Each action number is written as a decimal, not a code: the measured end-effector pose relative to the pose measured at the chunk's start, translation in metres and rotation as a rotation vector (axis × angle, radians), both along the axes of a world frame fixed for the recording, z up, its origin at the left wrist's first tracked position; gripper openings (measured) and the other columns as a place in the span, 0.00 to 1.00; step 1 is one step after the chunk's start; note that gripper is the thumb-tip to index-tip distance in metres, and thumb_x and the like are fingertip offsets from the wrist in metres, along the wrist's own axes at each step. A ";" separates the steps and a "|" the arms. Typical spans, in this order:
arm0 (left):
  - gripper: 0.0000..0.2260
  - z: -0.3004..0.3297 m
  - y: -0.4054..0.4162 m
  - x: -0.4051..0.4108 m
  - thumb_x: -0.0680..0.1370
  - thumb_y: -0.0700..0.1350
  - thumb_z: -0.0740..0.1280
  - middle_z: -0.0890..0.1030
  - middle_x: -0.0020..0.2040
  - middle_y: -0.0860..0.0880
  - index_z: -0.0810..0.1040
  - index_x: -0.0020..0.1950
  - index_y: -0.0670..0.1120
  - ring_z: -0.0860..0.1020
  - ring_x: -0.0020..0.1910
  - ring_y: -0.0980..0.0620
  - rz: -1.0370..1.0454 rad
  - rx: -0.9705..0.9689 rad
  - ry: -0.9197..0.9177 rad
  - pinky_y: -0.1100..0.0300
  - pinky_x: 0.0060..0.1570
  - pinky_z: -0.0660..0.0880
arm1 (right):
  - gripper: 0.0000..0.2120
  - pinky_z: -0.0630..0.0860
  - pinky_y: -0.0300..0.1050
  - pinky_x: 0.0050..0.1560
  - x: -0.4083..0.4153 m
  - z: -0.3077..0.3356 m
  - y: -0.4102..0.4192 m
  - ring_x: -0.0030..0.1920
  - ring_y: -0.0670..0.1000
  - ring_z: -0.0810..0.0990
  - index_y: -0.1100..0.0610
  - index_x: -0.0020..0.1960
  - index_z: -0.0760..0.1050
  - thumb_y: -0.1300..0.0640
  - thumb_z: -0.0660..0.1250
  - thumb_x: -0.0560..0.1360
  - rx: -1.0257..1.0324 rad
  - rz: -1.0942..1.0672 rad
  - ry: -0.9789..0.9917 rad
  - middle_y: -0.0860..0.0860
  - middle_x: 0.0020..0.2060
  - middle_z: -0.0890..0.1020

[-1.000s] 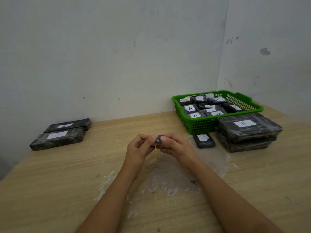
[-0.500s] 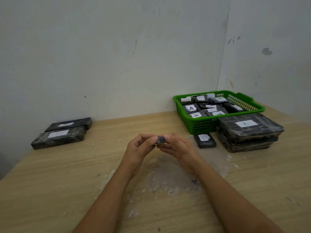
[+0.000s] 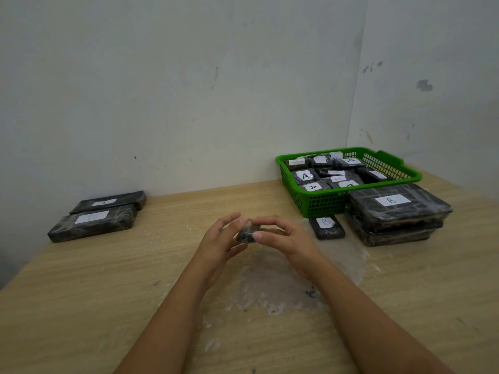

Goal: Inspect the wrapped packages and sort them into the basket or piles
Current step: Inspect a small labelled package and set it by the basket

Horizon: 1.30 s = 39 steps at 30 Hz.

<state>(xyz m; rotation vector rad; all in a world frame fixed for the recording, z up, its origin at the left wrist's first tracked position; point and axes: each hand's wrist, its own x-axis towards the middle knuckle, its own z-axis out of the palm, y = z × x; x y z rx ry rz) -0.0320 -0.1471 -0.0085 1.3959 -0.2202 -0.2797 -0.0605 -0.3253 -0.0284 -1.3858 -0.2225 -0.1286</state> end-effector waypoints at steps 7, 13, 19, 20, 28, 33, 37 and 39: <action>0.19 -0.003 0.005 0.004 0.76 0.39 0.74 0.87 0.51 0.42 0.77 0.67 0.46 0.85 0.46 0.48 0.038 -0.036 0.085 0.56 0.41 0.81 | 0.26 0.81 0.50 0.62 0.001 -0.004 0.000 0.64 0.52 0.82 0.55 0.63 0.82 0.59 0.83 0.66 -0.037 0.036 0.012 0.53 0.69 0.78; 0.24 -0.007 0.003 0.006 0.74 0.33 0.74 0.87 0.53 0.47 0.78 0.68 0.45 0.86 0.50 0.50 -0.011 -0.012 0.057 0.53 0.44 0.81 | 0.18 0.83 0.50 0.52 0.007 -0.003 -0.001 0.55 0.52 0.85 0.56 0.66 0.77 0.57 0.72 0.78 0.046 -0.116 0.142 0.56 0.62 0.82; 0.24 -0.008 0.002 0.003 0.72 0.33 0.76 0.85 0.60 0.49 0.80 0.66 0.47 0.83 0.61 0.45 -0.086 0.080 -0.013 0.50 0.52 0.80 | 0.09 0.77 0.41 0.41 0.006 -0.001 -0.006 0.45 0.49 0.84 0.57 0.57 0.84 0.57 0.72 0.78 -0.039 -0.158 0.140 0.53 0.47 0.88; 0.23 -0.008 0.002 0.003 0.72 0.34 0.76 0.86 0.59 0.50 0.81 0.65 0.48 0.83 0.61 0.46 -0.080 0.083 -0.015 0.51 0.53 0.80 | 0.08 0.76 0.40 0.41 0.005 0.000 -0.006 0.45 0.48 0.83 0.56 0.56 0.84 0.57 0.73 0.77 -0.046 -0.163 0.122 0.51 0.46 0.87; 0.23 -0.001 0.000 -0.001 0.70 0.63 0.73 0.85 0.59 0.51 0.85 0.59 0.53 0.80 0.62 0.46 0.023 0.181 0.070 0.47 0.62 0.78 | 0.13 0.77 0.44 0.45 -0.001 0.005 -0.006 0.50 0.50 0.83 0.54 0.58 0.85 0.60 0.76 0.74 -0.091 -0.149 0.006 0.52 0.52 0.87; 0.20 0.000 0.001 -0.001 0.74 0.62 0.73 0.85 0.58 0.48 0.84 0.61 0.52 0.84 0.57 0.43 0.026 0.171 0.096 0.48 0.62 0.80 | 0.13 0.76 0.40 0.46 -0.003 0.007 -0.005 0.49 0.47 0.84 0.50 0.54 0.85 0.64 0.76 0.73 -0.086 -0.118 -0.032 0.48 0.50 0.88; 0.15 -0.001 -0.001 -0.001 0.78 0.54 0.71 0.87 0.54 0.46 0.85 0.59 0.46 0.86 0.55 0.46 0.053 0.112 0.034 0.53 0.58 0.81 | 0.11 0.79 0.40 0.51 -0.005 0.008 -0.003 0.54 0.45 0.84 0.51 0.56 0.84 0.56 0.77 0.74 -0.093 -0.073 0.004 0.49 0.52 0.87; 0.11 -0.003 -0.003 -0.002 0.78 0.50 0.72 0.87 0.53 0.46 0.86 0.56 0.44 0.85 0.55 0.45 0.068 0.094 -0.020 0.56 0.55 0.80 | 0.20 0.78 0.50 0.59 -0.003 0.005 -0.002 0.60 0.49 0.83 0.50 0.57 0.83 0.41 0.76 0.70 -0.113 -0.048 0.106 0.47 0.54 0.86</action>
